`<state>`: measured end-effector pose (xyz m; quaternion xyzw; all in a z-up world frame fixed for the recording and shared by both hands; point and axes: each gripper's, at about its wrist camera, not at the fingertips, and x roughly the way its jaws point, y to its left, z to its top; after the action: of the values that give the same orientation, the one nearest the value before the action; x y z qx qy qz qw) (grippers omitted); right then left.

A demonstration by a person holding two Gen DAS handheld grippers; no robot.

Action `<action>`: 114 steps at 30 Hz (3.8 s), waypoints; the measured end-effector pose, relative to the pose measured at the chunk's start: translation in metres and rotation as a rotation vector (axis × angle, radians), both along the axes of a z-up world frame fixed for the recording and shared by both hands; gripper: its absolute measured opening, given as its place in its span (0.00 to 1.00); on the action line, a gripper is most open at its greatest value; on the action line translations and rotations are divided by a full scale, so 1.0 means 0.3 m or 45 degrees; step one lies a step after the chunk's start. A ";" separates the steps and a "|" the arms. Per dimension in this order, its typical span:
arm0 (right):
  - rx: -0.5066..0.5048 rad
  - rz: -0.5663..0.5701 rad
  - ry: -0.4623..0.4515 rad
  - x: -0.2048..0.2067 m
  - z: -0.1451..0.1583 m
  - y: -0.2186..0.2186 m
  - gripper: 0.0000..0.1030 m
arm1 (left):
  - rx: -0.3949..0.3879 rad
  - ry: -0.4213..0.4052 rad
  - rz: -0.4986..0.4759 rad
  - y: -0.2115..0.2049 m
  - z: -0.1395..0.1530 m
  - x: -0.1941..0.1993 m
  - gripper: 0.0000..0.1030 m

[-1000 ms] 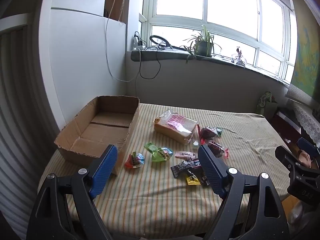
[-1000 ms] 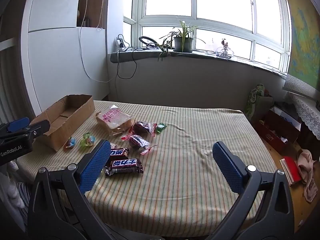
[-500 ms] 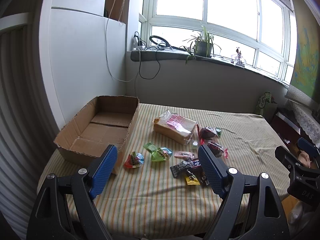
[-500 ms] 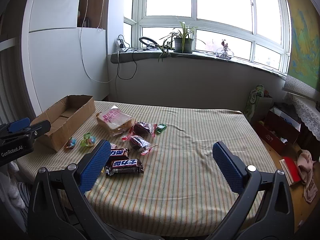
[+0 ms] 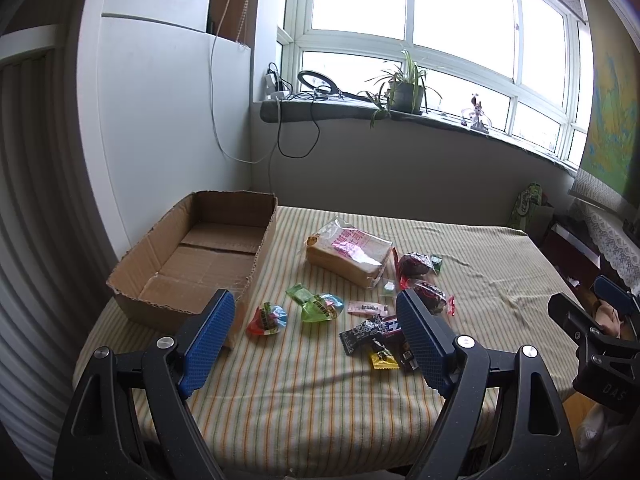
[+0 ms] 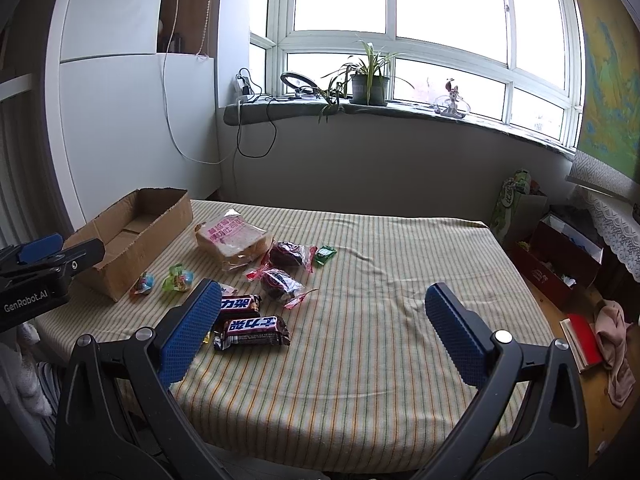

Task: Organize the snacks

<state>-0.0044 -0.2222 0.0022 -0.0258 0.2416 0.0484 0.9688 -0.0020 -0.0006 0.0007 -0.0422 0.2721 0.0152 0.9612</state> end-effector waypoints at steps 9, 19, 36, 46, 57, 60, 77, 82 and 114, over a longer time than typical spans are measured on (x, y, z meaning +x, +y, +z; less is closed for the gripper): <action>0.000 -0.001 0.002 -0.002 -0.005 0.001 1.00 | 0.000 0.002 -0.001 -0.005 -0.003 0.002 0.81; -0.003 0.000 0.003 -0.002 -0.008 0.006 1.00 | 0.001 0.004 -0.003 -0.009 -0.003 0.001 0.81; 0.003 0.014 0.019 -0.001 -0.040 0.019 1.00 | 0.007 0.018 -0.011 -0.021 -0.016 0.019 0.81; 0.027 0.054 0.078 0.018 -0.070 0.024 1.00 | 0.006 0.063 -0.024 -0.028 -0.041 0.052 0.80; 0.045 0.170 0.211 0.103 -0.082 0.002 0.89 | -0.053 0.174 -0.020 0.026 -0.103 0.097 0.74; 0.049 0.221 0.267 0.121 -0.112 0.008 0.84 | -0.085 0.227 -0.027 0.047 -0.136 0.107 0.67; 0.110 0.399 0.545 0.294 -0.274 0.059 0.73 | -0.190 0.403 -0.157 0.018 -0.247 0.155 0.48; 0.077 0.467 0.587 0.317 -0.297 0.103 0.73 | -0.175 0.411 -0.235 -0.026 -0.248 0.210 0.48; -0.031 0.537 0.636 0.416 -0.380 0.192 0.71 | -0.048 0.496 -0.337 -0.074 -0.348 0.415 0.27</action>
<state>0.1203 -0.1647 -0.1119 -0.0744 0.4616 0.2501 0.8478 0.1227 -0.0230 -0.1037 -0.0206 0.4557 -0.1081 0.8833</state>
